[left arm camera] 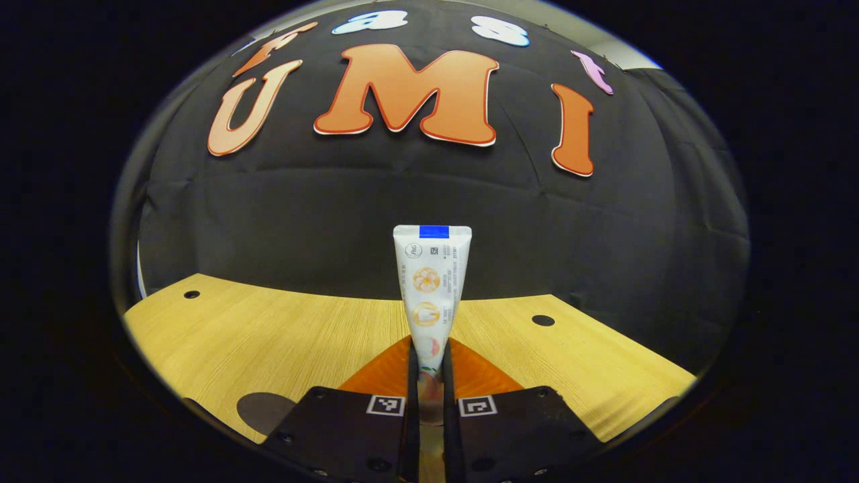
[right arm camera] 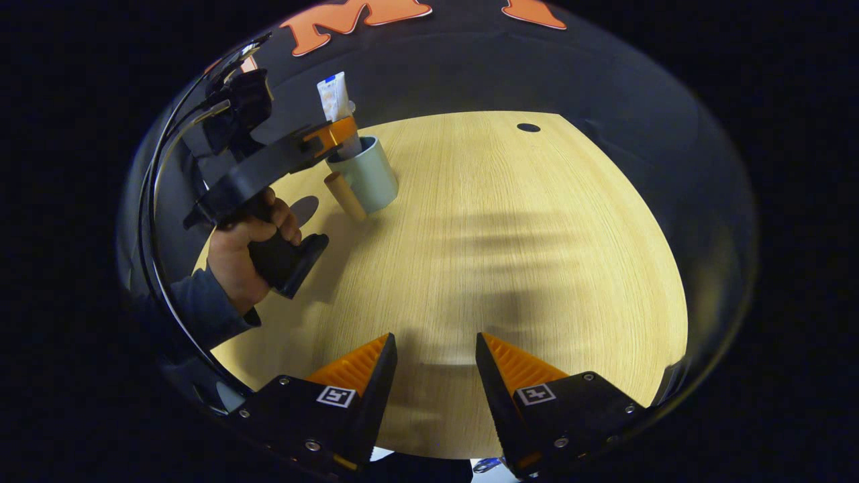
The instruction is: Put the toothbrush and toothpaste on the desktop into the cup, then pick up the cup and place it on the coaster on the desktop.
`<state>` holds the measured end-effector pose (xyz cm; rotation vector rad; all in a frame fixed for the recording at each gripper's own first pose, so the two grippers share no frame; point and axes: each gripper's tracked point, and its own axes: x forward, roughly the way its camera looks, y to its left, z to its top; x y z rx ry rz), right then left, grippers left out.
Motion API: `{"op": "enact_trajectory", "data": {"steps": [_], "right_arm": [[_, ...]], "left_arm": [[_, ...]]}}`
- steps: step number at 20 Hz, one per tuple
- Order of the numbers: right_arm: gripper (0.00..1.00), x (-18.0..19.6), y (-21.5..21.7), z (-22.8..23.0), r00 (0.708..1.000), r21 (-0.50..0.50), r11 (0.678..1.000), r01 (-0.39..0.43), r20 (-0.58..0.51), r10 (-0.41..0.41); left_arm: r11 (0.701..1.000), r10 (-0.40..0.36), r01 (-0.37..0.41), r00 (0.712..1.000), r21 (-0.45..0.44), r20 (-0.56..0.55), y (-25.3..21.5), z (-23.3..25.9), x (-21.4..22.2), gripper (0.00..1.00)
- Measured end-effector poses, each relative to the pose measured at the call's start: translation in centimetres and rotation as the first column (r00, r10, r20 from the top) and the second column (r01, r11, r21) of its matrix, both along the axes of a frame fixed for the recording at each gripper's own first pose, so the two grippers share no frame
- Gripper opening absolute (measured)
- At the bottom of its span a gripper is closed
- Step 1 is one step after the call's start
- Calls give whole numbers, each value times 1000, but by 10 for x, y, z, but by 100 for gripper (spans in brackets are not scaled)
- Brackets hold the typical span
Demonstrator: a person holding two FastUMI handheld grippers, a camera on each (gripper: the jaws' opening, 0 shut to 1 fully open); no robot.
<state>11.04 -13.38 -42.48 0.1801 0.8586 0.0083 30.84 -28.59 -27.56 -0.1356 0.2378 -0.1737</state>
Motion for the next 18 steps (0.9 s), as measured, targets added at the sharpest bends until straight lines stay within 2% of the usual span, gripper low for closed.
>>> {"op": "enact_trajectory", "data": {"steps": [4,7,13,14,15,16,18], "right_arm": [[72,3,0,5,1000,11,1000,5,16,-5],[72,6,-2,7,999,11,1000,22,23,-23],[72,11,-4,6,998,9,999,37,48,-37],[72,12,-4,6,998,7,999,38,50,-38],[72,13,-3,8,998,11,999,38,55,-39],[72,15,-3,12,998,12,999,34,58,-34],[72,26,-2,20,997,5,1000,26,75,-27]], "left_arm": [[999,9,-8,1000,50,-22,0,-13,-7,14],[997,9,-7,999,75,-33,5,-14,-9,18],[992,-76,81,996,96,-54,0,3,-22,33],[991,-94,100,993,88,-69,1,7,-28,43],[991,-108,114,991,76,-79,4,13,-33,49],[990,-120,126,989,70,-84,9,20,-38,67],[989,-124,130,989,70,-77,23,38,-47,84]]}}
